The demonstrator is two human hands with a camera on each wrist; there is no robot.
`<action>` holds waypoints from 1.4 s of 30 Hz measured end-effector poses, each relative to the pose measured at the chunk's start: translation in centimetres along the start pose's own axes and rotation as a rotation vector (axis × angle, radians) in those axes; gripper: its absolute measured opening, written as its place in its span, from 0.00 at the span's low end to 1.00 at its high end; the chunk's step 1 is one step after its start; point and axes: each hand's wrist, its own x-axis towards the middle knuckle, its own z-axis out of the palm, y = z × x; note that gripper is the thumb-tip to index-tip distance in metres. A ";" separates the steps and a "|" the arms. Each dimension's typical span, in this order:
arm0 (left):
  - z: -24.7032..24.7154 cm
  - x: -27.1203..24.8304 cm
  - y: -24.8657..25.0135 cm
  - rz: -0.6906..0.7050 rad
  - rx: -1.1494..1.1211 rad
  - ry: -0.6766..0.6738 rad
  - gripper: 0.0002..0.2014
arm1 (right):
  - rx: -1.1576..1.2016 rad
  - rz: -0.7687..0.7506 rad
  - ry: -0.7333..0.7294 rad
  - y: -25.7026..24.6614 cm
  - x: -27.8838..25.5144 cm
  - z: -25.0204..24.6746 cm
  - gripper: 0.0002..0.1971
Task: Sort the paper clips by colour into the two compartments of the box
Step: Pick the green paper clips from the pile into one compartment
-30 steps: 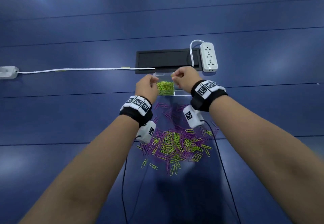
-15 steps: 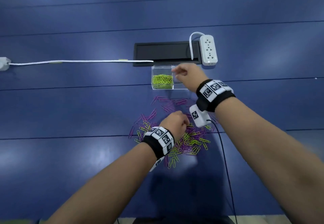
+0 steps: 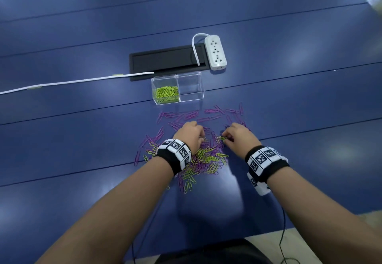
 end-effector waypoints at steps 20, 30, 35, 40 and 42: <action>-2.4 -0.7 -1.3 -0.275 -0.287 0.217 0.04 | 0.245 0.167 0.187 -0.2 1.9 -1.8 0.04; -2.5 -0.7 -3.1 -0.368 -0.534 0.267 0.06 | 1.378 0.386 0.078 -0.1 1.0 -2.0 0.17; -2.3 -0.7 -3.0 -0.399 -0.548 0.255 0.05 | 1.373 0.411 -0.020 -1.3 0.8 -1.5 0.12; -2.4 -1.2 -2.7 -0.480 -0.409 0.296 0.06 | 0.529 0.154 -0.048 -2.6 1.7 0.0 0.06; -2.4 -1.4 -2.9 -0.461 -0.292 0.272 0.07 | 0.304 0.038 -0.066 -3.7 2.0 0.3 0.05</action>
